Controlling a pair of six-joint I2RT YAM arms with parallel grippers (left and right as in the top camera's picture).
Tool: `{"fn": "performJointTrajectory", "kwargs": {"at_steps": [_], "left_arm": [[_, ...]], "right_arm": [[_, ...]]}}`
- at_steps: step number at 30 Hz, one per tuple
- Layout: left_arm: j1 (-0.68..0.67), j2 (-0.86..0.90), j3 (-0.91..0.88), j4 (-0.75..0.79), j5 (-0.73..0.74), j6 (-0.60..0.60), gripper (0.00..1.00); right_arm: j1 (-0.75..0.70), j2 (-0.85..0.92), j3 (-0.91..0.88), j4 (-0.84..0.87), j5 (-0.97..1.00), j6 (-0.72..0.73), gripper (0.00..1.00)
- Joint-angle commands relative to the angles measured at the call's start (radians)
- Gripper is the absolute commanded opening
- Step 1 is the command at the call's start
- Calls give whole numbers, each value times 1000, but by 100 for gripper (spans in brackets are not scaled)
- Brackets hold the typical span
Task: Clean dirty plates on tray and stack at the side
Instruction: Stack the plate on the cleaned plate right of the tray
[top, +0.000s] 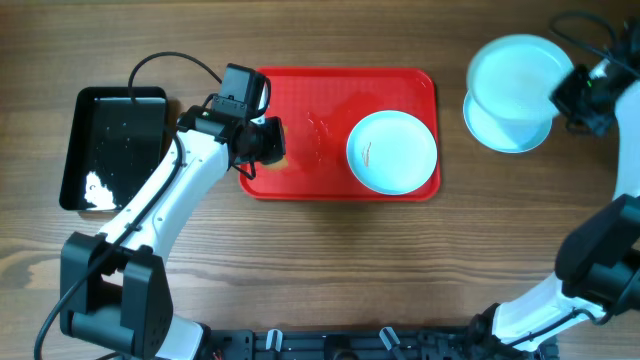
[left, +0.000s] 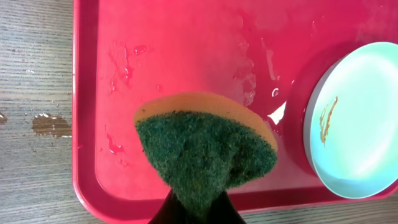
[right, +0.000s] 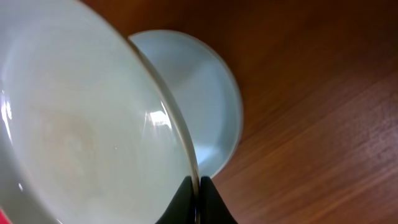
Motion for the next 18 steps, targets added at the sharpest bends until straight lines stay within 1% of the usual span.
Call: {"fn": "performJointTrajectory", "kwargs": {"at_steps": [1, 4, 8, 12, 18], "left_arm": [[2, 1, 3, 8, 16, -11, 4], [2, 1, 3, 7, 16, -10, 4], [2, 1, 3, 10, 16, -10, 4], [2, 1, 2, 24, 16, -10, 4], [2, 1, 3, 24, 16, -10, 4]], "right_arm": [[-55, -7, -152, 126, -52, 42, 4], [-83, -5, -244, 250, -52, 42, 4], [-91, -3, -304, 360, -55, 71, 4], [-87, 1, -311, 411, -123, 94, 4], [-87, 1, -312, 424, -128, 116, 4]]}}
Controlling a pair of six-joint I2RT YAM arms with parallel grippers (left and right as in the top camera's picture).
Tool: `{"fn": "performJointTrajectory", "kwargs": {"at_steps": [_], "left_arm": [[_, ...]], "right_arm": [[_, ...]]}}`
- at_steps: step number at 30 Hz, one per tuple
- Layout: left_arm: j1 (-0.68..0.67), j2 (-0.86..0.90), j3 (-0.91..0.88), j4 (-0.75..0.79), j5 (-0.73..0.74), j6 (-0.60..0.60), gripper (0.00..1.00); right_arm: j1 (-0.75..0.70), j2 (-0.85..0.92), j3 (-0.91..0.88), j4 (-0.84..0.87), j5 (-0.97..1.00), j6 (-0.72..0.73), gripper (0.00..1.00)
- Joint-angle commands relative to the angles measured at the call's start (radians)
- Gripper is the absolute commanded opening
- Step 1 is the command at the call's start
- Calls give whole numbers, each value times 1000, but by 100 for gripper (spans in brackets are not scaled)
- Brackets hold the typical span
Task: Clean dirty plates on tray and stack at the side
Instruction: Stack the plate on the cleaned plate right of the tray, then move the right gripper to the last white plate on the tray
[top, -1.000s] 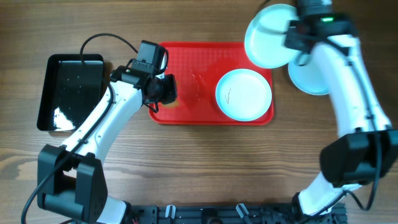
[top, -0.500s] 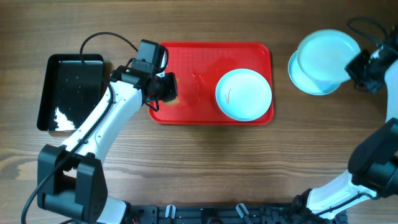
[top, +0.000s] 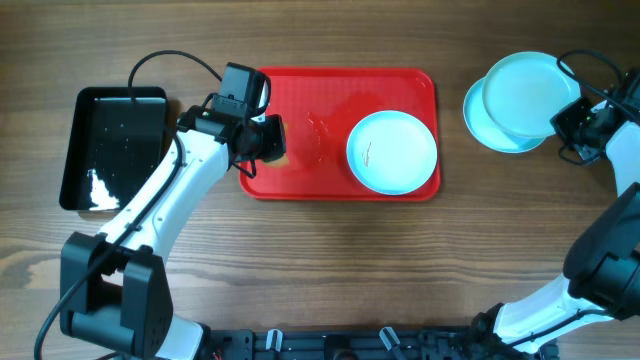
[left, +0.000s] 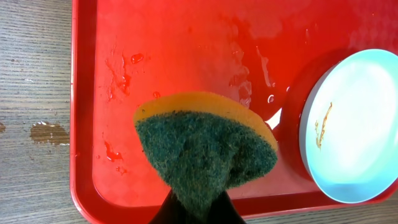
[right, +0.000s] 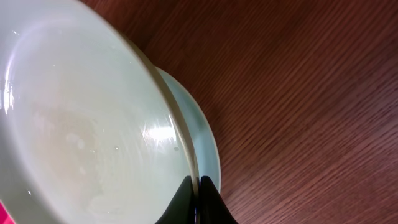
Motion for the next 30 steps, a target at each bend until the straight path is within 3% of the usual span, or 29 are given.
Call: {"fn": "performJointTrajectory", "kwargs": {"at_steps": [1, 9, 13, 16, 20, 26, 30], "left_arm": [[2, 1, 3, 5, 16, -10, 4], [2, 1, 3, 11, 16, -10, 4], [2, 1, 3, 11, 16, -10, 4], [2, 1, 3, 11, 16, -10, 4], [2, 1, 3, 11, 16, -10, 4], [2, 1, 3, 11, 16, -10, 4], [2, 1, 3, 11, 16, -10, 4]], "right_arm": [[2, 1, -5, 5, -37, 28, 4], [3, 1, -73, 33, -37, 61, 5], [3, 1, -103, 62, -37, 80, 11], [3, 1, -111, 73, -37, 80, 22], [4, 1, -111, 81, -71, 77, 53], [4, -5, -97, 83, -327, 74, 67], [12, -42, -97, 68, -394, 71, 69]]}}
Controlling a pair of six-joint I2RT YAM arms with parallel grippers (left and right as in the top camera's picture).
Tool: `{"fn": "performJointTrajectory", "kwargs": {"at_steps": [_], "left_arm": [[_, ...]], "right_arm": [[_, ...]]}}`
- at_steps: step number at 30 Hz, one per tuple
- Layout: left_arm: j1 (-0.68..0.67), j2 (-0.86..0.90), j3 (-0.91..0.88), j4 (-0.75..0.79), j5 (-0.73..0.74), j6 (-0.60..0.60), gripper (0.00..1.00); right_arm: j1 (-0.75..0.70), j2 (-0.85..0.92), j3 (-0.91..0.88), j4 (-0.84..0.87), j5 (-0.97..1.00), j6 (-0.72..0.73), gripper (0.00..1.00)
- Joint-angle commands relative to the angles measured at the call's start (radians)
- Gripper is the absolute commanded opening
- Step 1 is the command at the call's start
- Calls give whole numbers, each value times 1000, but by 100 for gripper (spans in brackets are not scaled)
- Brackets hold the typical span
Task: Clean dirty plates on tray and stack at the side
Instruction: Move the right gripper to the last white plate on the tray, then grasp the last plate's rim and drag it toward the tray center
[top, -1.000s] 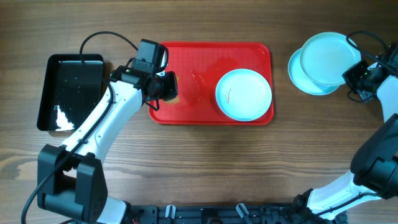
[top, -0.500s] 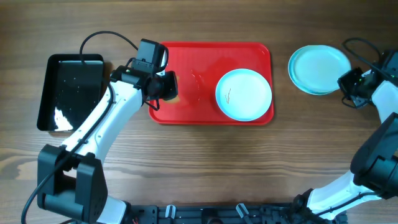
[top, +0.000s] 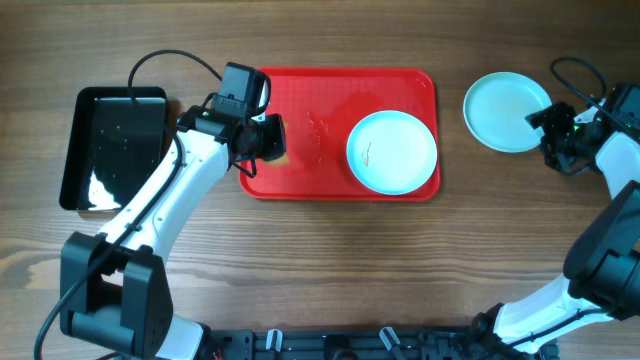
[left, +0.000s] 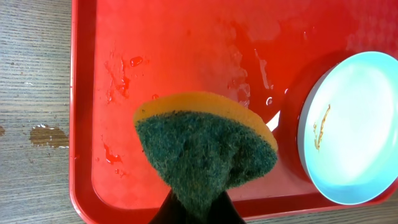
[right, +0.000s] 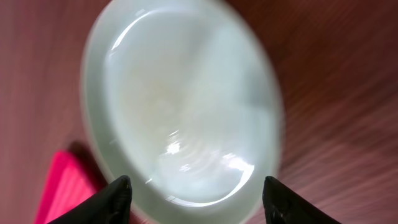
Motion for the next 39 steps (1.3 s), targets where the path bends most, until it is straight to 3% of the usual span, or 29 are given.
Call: {"fn": "performJointTrajectory", "kwargs": {"at_steps": [1, 9, 15, 18, 20, 23, 24, 39], "left_arm": [[2, 1, 3, 4, 16, -10, 4], [2, 1, 2, 13, 16, -10, 4], [2, 1, -6, 3, 16, -10, 4], [2, 1, -11, -1, 16, -10, 4], [2, 1, -11, -1, 16, -10, 4], [2, 1, -11, -1, 16, -10, 4], [2, 1, -11, 0, 16, -10, 4], [2, 1, -11, 7, 16, -10, 4]], "right_arm": [[21, -57, 10, -21, -140, -21, 69], [251, -193, 10, -175, -97, -138, 74], [469, -187, -3, -337, 133, -126, 67], [569, -180, -27, -384, 333, -43, 63], [615, -178, -46, -394, 431, 17, 56], [642, -178, -68, -391, 426, 33, 41], [648, -178, -79, -387, 408, 44, 40], [667, -158, -161, -285, 389, 164, 39]]}}
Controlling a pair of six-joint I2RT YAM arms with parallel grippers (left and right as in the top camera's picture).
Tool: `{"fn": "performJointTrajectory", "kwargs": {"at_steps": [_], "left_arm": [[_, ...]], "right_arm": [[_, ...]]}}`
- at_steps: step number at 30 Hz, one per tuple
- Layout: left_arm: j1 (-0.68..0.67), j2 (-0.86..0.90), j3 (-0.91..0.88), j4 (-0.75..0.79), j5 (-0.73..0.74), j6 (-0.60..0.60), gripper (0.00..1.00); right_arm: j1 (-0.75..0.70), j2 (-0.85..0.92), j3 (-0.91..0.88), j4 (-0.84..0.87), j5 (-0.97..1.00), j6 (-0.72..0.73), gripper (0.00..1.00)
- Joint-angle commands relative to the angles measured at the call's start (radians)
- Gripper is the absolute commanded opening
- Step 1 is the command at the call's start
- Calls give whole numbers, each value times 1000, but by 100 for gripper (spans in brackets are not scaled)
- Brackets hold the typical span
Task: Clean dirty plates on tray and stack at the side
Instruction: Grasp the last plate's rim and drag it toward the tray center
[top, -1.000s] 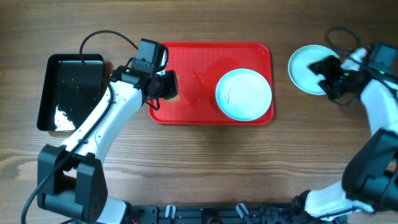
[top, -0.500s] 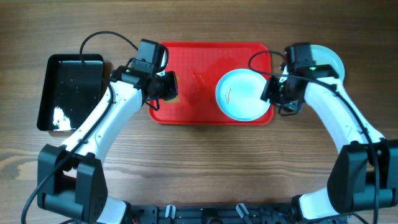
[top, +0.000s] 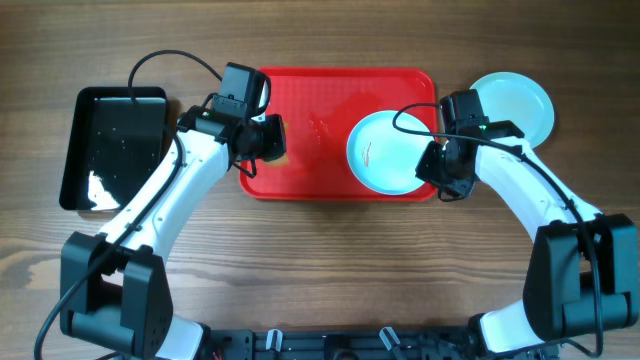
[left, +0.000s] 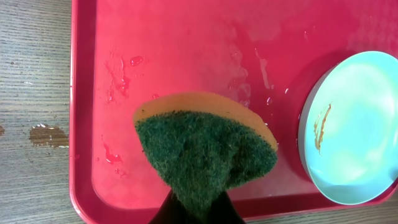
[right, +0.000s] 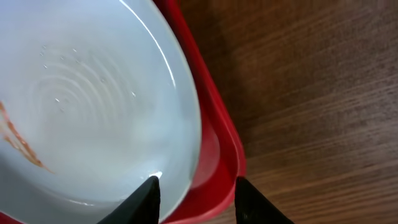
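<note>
A red tray (top: 330, 100) holds one pale blue plate (top: 385, 150) with a brown smear (left: 321, 127). My right gripper (top: 442, 172) is open at that plate's right rim. In the right wrist view one finger is over the plate (right: 93, 106) and the other over the tray's rim (right: 219, 146), with the gripper (right: 196, 185) astride both edges. My left gripper (left: 198, 208) is shut on a green and yellow sponge (left: 205, 149), held over the tray's left part. Clean plates (top: 520, 105) are stacked on the table to the right of the tray.
A black tub (top: 110, 145) with water in it stands left of the tray. Water drops lie on the tray's floor (left: 124, 68), and a wet patch (left: 46, 134) marks the wood beside it.
My right gripper was open beside the stacked plates at the far right. It is now further left, open at the right rim of the dirty plate on the tray. The left arm has not moved.
My right gripper held a clean plate tilted over another plate at the right, then lower on it. Then the plate lay on the stack and the gripper was open. Now it is at the dirty plate. The left gripper kept the sponge throughout.
</note>
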Motion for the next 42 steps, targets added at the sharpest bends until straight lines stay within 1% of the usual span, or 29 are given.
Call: {"fn": "performJointTrajectory", "kwargs": {"at_steps": [1, 19, 26, 33, 42], "left_arm": [[2, 1, -9, 6, 16, -10, 4], [2, 1, -9, 6, 16, -10, 4], [2, 1, -9, 6, 16, -10, 4], [2, 1, -9, 6, 16, -10, 4], [2, 1, -9, 2, 16, -10, 4]], "right_arm": [[5, 16, -3, 16, 18, 65, 39], [10, 76, -7, 44, -13, 81, 36], [10, 92, -7, 73, -27, 74, 29], [10, 93, -7, 102, -54, 74, 25], [10, 94, -7, 122, -21, 74, 25]]}}
